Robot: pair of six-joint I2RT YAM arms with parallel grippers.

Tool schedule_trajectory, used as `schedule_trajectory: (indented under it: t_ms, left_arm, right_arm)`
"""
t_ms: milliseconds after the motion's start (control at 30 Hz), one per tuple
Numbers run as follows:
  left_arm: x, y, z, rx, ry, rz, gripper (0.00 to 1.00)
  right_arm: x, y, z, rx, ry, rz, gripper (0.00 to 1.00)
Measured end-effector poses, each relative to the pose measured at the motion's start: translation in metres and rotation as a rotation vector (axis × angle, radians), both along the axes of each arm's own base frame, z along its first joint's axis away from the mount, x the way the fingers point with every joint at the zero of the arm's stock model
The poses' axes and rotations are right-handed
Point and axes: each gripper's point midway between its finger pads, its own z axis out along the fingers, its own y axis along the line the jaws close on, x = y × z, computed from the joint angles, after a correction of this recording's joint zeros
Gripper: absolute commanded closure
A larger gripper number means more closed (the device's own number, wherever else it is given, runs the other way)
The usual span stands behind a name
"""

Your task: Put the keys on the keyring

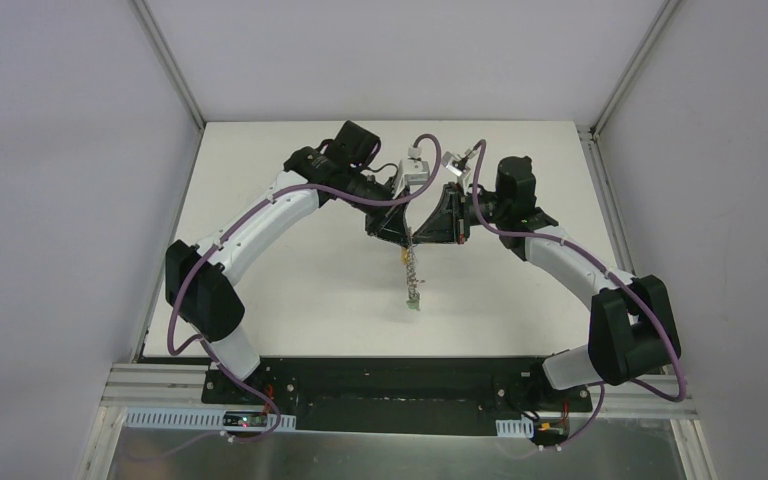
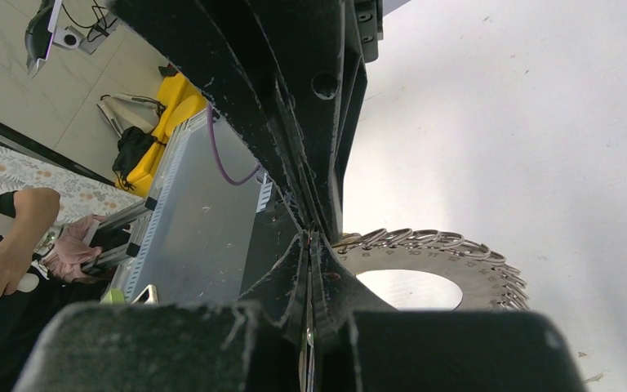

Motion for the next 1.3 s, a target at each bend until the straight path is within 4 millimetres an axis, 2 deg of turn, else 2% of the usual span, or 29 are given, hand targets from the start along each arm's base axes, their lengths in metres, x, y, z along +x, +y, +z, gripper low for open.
schedule_trajectory:
  t_ms: [433, 767, 1033, 1300]
  left_arm:
    - [-0.003, 0.004, -0.002, 0.013, 0.025, 0.003, 1.00]
    - [-0.002, 0.006, -0.002, 0.015, 0.029, 0.009, 1.00]
    - [-0.001, 0.005, 0.000, 0.014, 0.034, 0.015, 1.00]
    - [-0.003, 0.004, 0.000, 0.014, 0.048, 0.018, 1.00]
  right_arm:
    - [-0.005, 0.004, -0.004, -0.004, -0.001, 0.012, 1.00]
    - [-0.005, 0.005, -0.008, -0.010, -0.008, 0.009, 0.91]
    - [-0.009, 0.002, -0.021, -0.056, 0.022, 0.012, 0.83]
    - [-0.011, 0.000, -0.019, -0.071, 0.008, 0.011, 0.76]
